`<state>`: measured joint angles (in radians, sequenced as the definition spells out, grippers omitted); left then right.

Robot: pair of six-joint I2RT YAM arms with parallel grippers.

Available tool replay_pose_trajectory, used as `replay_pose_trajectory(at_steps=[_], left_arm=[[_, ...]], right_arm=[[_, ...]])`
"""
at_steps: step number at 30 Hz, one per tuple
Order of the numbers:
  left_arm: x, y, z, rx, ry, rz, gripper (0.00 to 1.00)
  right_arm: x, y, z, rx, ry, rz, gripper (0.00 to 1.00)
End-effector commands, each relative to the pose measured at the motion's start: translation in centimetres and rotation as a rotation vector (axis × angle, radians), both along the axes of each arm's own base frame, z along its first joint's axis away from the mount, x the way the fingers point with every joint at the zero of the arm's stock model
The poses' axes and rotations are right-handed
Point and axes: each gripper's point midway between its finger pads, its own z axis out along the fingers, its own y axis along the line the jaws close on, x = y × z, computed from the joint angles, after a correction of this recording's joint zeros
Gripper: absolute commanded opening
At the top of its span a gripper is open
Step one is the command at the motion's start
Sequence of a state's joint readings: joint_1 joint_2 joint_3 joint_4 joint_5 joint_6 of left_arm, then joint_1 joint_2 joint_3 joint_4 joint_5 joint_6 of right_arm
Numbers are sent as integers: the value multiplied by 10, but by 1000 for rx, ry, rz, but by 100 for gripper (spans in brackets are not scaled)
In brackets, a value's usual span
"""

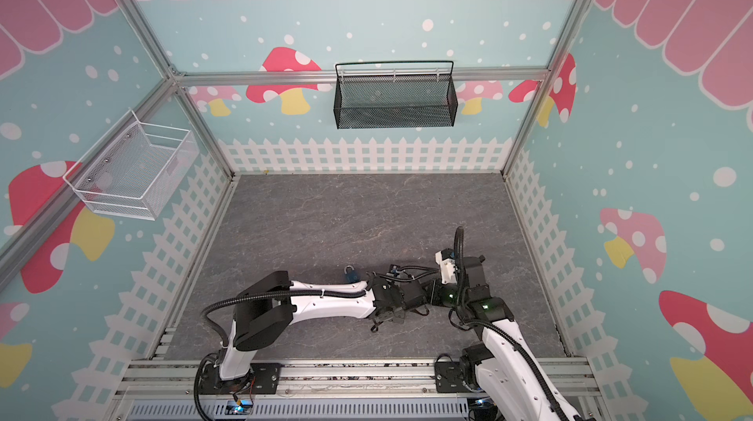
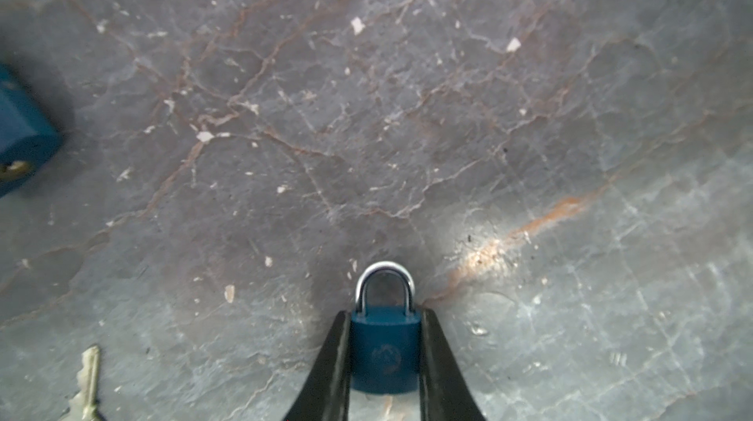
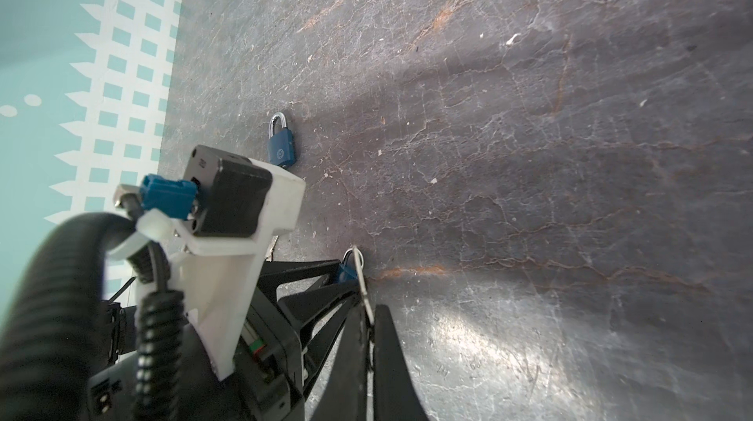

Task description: Unlock with the key

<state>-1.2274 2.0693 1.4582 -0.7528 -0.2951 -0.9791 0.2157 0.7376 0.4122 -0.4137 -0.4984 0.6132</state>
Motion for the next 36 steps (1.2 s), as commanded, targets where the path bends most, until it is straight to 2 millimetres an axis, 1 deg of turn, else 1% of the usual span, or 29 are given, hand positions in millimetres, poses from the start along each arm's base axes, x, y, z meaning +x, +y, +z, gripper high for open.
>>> replay_pose_trajectory(at_steps=[1,3,7,10,13,16,21,23,28,33,36], left_arm=[[11,15,15,-46,-20,94,15],[17,22,30,-92,-34,132,12],[34,46,59,-182,-92,225,6],[45,61,79,-265,-113,280,2],[58,71,99,-348,-140,333,0],[71,84,114,-429,-154,429,0],[85,89,130,-647,-145,567,0],[88,93,133,-692,-141,612,0],[90,98,138,-738,-138,683,0],[90,102,138,-766,-134,739,0],[90,104,138,-772,-138,758,0]], right_arm=[[1,3,7,8,-16,24,0],[3,4,8,3,-11,33,0],[7,7,10,-11,-12,58,0],[9,13,13,-24,-15,85,0],[7,29,14,-42,-23,126,0],[4,48,17,-49,-33,156,0],[0,75,19,1,-47,164,0],[0,84,21,22,-59,156,0],[4,108,33,109,-95,147,0],[11,129,37,148,-109,136,0],[14,137,37,162,-119,132,0]])
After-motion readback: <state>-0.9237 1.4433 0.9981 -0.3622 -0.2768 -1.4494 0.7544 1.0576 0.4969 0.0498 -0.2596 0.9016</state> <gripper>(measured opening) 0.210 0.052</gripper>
